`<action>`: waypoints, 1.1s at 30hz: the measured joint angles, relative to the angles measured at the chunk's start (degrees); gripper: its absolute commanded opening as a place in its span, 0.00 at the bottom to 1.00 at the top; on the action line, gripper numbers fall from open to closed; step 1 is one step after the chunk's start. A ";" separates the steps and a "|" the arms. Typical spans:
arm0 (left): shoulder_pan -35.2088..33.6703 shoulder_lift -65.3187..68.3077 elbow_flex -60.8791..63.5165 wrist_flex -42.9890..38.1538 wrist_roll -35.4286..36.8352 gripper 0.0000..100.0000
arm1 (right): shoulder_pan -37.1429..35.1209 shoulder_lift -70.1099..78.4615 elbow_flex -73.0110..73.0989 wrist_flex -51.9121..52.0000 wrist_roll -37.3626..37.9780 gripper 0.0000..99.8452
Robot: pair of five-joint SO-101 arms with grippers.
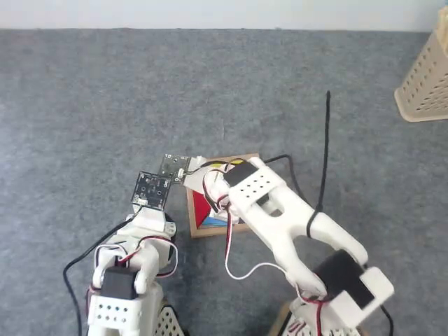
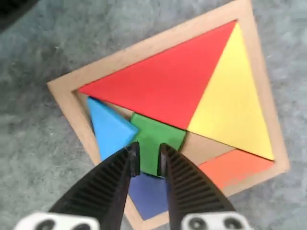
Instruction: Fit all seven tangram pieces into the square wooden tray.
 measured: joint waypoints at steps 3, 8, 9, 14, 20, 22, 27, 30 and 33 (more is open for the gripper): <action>-0.09 0.00 0.00 0.00 0.00 0.01 | 0.09 2.73 0.00 -0.97 -0.35 0.06; -0.09 0.00 0.00 0.00 0.00 0.01 | 0.26 4.31 -0.09 -2.73 -0.62 0.06; 0.00 0.00 0.00 0.00 0.00 0.01 | 0.26 4.31 -0.09 -2.73 -0.62 0.06; -0.09 0.00 0.00 0.00 0.00 0.01 | 0.26 3.60 -0.35 -1.93 -3.78 0.06; 0.00 0.00 0.00 0.00 0.00 0.01 | 3.43 -6.68 -0.70 6.33 -12.92 0.03; 0.00 0.00 0.00 0.00 0.00 0.01 | 5.89 -12.22 -0.18 8.53 -16.00 0.01; -0.09 0.00 0.00 0.00 0.00 0.01 | 11.34 -26.37 9.49 8.53 -19.08 0.01; 0.00 0.00 0.00 0.00 0.00 0.01 | 15.12 -34.46 18.46 7.03 -19.34 0.01; 0.00 0.00 0.00 0.00 0.00 0.01 | 20.04 -42.81 27.69 6.51 -19.34 0.01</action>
